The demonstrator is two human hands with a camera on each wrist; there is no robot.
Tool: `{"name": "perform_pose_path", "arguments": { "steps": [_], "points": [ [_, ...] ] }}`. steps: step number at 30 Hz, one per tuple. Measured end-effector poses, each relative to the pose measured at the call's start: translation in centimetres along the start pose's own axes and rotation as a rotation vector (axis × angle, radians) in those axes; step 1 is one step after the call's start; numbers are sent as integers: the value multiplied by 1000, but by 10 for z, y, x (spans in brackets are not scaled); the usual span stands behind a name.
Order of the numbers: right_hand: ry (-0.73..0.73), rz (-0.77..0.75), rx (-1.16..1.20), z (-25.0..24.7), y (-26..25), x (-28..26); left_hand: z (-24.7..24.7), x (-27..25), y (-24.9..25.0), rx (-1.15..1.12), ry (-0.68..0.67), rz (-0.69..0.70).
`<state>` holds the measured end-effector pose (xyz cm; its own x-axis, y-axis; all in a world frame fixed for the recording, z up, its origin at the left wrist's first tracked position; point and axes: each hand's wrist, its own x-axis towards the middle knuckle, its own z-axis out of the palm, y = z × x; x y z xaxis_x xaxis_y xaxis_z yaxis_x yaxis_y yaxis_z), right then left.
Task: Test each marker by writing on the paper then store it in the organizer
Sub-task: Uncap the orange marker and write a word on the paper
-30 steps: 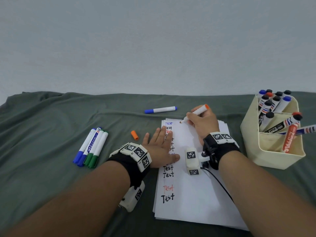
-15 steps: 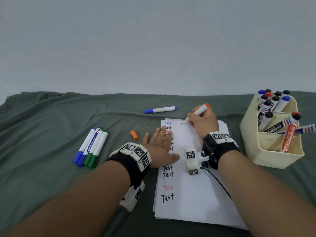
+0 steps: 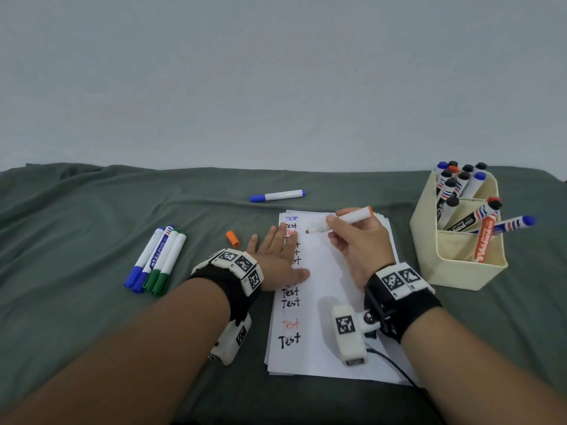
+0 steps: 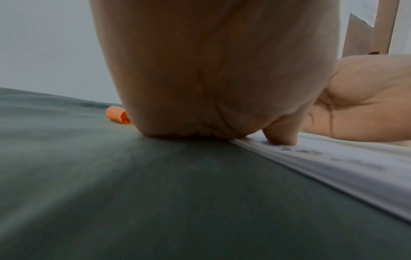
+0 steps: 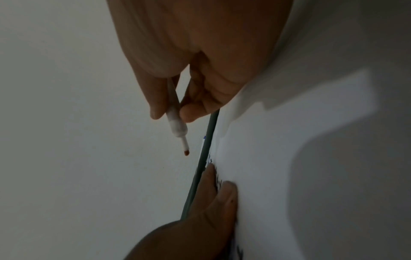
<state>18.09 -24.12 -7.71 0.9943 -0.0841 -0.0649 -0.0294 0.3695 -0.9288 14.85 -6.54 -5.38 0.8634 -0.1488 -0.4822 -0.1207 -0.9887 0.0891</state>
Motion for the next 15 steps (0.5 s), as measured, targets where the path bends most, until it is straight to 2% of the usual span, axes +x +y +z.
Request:
{"name": "perform_pose_path", "arguments": {
  "steps": [4,10,13,15],
  "points": [
    [-25,94,211,-13,3,-17,1,2,-1,5,10,4],
    [-135,100,374,-21,-1,-17,2,4,-8,-57,48,41],
    [-133,96,310,-20,0,-18,2,6,-14,-92,142,76],
    [-124,88,238,-20,3,-18,-1,6,-22,-140,280,114]
  ]
}}
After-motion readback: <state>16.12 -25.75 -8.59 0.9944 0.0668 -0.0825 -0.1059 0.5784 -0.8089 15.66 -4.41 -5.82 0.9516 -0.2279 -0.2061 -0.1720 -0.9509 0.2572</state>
